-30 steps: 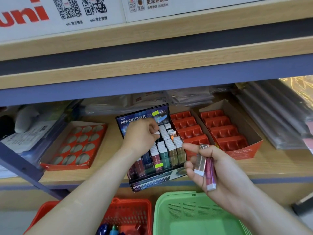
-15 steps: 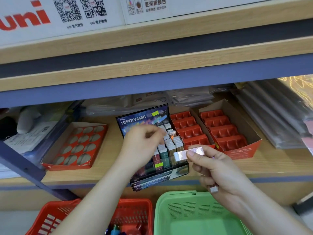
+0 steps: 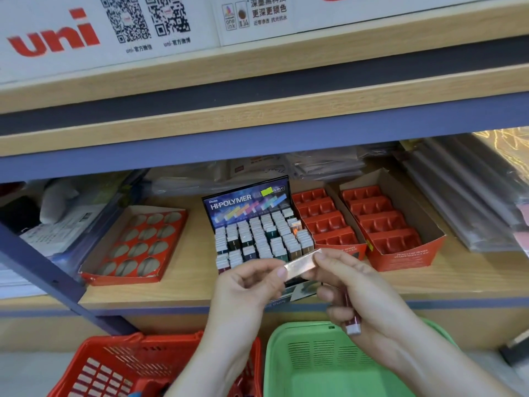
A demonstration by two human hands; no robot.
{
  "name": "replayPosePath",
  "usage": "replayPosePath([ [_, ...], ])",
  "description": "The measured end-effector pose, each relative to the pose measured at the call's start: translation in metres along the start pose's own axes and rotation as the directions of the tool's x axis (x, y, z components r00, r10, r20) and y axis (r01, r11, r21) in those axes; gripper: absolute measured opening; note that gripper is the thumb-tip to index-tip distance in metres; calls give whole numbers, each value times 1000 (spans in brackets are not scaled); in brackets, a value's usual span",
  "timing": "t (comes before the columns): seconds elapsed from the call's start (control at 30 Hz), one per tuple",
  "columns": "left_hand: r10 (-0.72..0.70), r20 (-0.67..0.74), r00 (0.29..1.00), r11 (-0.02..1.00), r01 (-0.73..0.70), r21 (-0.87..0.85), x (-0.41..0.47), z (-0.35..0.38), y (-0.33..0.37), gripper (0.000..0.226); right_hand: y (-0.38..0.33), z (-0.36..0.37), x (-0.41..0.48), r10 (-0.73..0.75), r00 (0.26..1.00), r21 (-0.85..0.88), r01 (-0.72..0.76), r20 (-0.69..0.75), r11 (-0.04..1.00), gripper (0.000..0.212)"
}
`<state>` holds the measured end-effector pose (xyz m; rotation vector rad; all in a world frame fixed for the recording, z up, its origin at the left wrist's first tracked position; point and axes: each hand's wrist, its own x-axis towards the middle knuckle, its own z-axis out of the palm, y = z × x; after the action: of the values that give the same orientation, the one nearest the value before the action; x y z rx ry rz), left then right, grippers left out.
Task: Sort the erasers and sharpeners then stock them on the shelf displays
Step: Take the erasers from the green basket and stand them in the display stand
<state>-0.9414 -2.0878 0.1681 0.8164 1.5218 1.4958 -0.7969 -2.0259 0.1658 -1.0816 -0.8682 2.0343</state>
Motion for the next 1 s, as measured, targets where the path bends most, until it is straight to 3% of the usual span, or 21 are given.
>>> replayPosePath([
  [0.13, 57, -70, 996, 998, -55, 27, 12, -11, 12, 12, -6, -3, 0, 69, 993, 87, -61, -95, 994, 8],
  [0.33, 180, -36, 983, 953, -165, 253, 31, -26, 30, 13, -11, -6, 1, 65, 988, 42, -59, -144, 997, 31],
  [0.43, 192, -29, 981, 910, -167, 379, 40, -27, 32, 20, -12, -7, 2, 20, 995, -18, -22, -102, 1000, 37],
  [0.53, 201, -27, 979, 888, -171, 427, 45, -27, 32, 20, -14, -10, 3, 24, 1000, 54, -25, 13, 998, 55],
  [0.67, 223, -43, 974, 896, -188, 402, 49, -28, 33, 13, -17, -7, 0, -26, 990, 119, 10, 137, 993, 49],
  [0.87, 270, 24, 963, 859, -252, 445, 51, -16, 31, 13, -17, -7, 2, -29, 999, 22, 29, 15, 999, 24],
  [1.0, 315, 36, 948, 845, -297, 445, 60, -5, 32, 17, -16, -11, 6, -88, 994, -40, 86, -62, 996, 21],
])
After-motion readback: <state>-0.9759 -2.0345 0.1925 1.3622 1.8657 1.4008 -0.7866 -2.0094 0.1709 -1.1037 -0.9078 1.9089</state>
